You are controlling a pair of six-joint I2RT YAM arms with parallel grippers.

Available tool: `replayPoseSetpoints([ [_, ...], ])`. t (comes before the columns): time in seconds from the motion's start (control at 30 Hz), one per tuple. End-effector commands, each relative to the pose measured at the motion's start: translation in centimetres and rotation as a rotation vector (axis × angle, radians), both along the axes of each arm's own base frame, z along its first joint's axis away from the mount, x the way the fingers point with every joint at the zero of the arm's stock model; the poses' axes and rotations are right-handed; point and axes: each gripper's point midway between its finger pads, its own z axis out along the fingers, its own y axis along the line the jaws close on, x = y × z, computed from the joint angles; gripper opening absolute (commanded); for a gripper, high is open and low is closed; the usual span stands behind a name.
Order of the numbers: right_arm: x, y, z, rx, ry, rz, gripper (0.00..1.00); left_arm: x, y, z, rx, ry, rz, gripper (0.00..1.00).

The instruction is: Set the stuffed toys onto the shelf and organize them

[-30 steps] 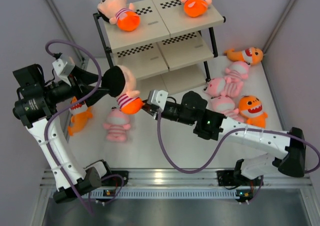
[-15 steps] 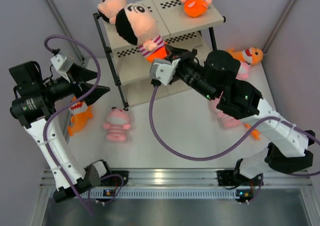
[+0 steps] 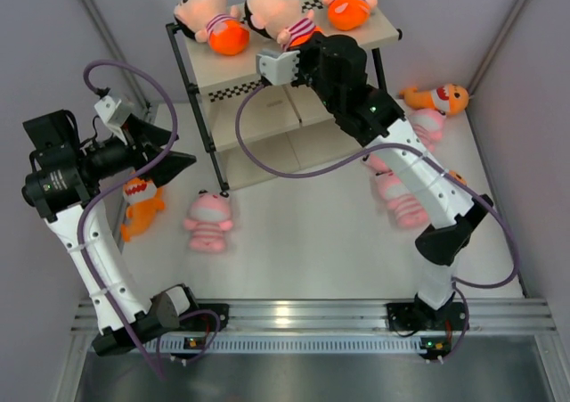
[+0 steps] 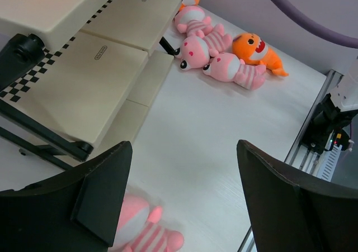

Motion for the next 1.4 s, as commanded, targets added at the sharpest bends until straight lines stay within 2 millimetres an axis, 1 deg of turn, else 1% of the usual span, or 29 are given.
replayPoseSetpoints([
  [0.0,-0.1,-1.5,5.4,0.150,-0.127,0.002,0.00,0.1,0.0,-0.6,-0.014,0.026,-0.002,0.81],
  [0.03,0.5,-1.0,4.8,0.158,-0.124,0.001,0.00,0.2,0.0,-0.7,-0.018,0.032,-0.003,0.81],
  [0.07,1.0,-1.4,4.8,0.174,-0.126,-0.010,0.00,0.1,0.0,-0.7,-0.017,0.031,0.000,0.81],
  [0.1,1.7,-1.4,4.3,0.188,-0.116,-0.016,0.00,0.1,0.0,-0.7,-0.019,0.035,0.000,0.81],
  [0.17,2.6,-1.9,4.3,0.218,-0.125,-0.036,0.00,0.1,0.1,-0.8,-0.020,0.040,0.001,0.81],
  [0.2,3.1,-1.9,3.9,0.233,-0.118,-0.042,0.00,0.2,0.1,-0.9,-0.021,0.043,0.004,0.81],
  [0.3,3.6,-1.9,3.8,0.255,-0.123,-0.046,0.00,0.3,0.1,-1.0,-0.023,0.047,0.003,0.81],
  [0.37,4.1,-1.7,3.2,0.259,-0.115,-0.057,0.00,0.3,0.1,-1.1,-0.028,0.053,0.000,0.81],
  [0.43,4.7,-1.5,2.1,0.254,-0.092,-0.062,0.02,0.3,0.2,-1.1,-0.026,0.052,0.003,0.81],
  [0.47,4.9,-1.4,1.6,0.246,-0.081,-0.055,0.05,0.3,0.2,-1.2,-0.027,0.055,0.002,0.81],
  [0.53,5.2,-1.3,0.9,0.238,-0.066,-0.057,0.14,0.4,0.2,-1.4,-0.028,0.062,0.005,0.81],
  [0.57,5.2,-1.4,0.9,0.243,-0.065,-0.059,0.18,0.4,0.3,-1.4,-0.027,0.062,0.008,0.82],
  [0.6,5.1,-1.4,1.0,0.260,-0.063,-0.056,0.26,0.4,0.3,-1.5,-0.029,0.064,0.007,0.82],
  [0.67,4.9,-1.2,1.2,0.284,-0.057,-0.043,0.34,0.4,0.2,-1.6,-0.032,0.068,0.004,0.82],
  [0.7,4.5,-1.4,1.6,0.306,-0.056,-0.037,0.39,0.5,0.3,-1.7,-0.036,0.076,0.006,0.82],
  [0.77,4.3,-1.5,1.7,0.306,-0.054,-0.032,0.40,0.5,0.3,-1.9,-0.041,0.082,0.005,0.82],
  [0.8,3.8,-1.7,2.2,0.307,-0.065,-0.029,0.41,0.5,0.2,-2.0,-0.045,0.087,0.004,0.82],
  [0.83,3.7,-1.7,2.1,0.304,-0.064,-0.031,0.43,0.6,0.3,-2.1,-0.047,0.091,0.004,0.82],
  [0.97,2.3,-1.5,3.2,0.333,-0.072,-0.001,0.43,0.6,0.3,-2.3,-0.048,0.098,0.005,0.82],
  [1.0,1.7,-1.8,3.8,0.347,-0.079,0.005,0.43,0.6,0.3,-2.3,-0.049,0.097,0.002,0.82],
  [1.03,1.3,-1.5,3.7,0.350,-0.075,0.016,0.43,0.6,0.3,-2.4,-0.046,0.097,0.005,0.82],
  [1.1,0.1,-1.8,4.9,0.399,-0.085,0.031,0.43,0.8,0.5,-2.9,-0.042,0.108,0.014,0.82],
  [1.17,-1.1,-1.6,5.5,0.462,-0.068,0.059,0.45,1.3,1.2,-4.1,-0.008,0.132,0.056,0.82],
  [1.2,-2.4,-2.4,6.8,0.507,-0.078,0.074,0.47,1.8,2.0,-5.2,0.035,0.150,0.104,0.82],
  [1.23,-3.2,-2.1,6.8,0.530,-0.060,0.091,0.48,2.1,2.5,-5.9,0.060,0.163,0.131,0.82],
  [1.27,-4.0,-2.2,6.9,0.599,-0.032,0.108,0.50,2.4,3.3,-6.9,0.096,0.183,0.168,0.81],
  [1.3,-5.8,-3.5,8.1,0.651,-0.025,0.125,0.51,2.6,4.0,-8.2,0.140,0.197,0.196,0.81],
  [1.33,-6.7,-3.3,7.3,0.674,0.018,0.145,0.51,3.0,5.6,-9.8,0.215,0.233,0.267,0.81],
  [1.37,-7.6,-3.4,6.9,0.766,0.084,0.165,0.51,3.0,6.3,-11.4,0.248,0.268,0.291,0.81],
])
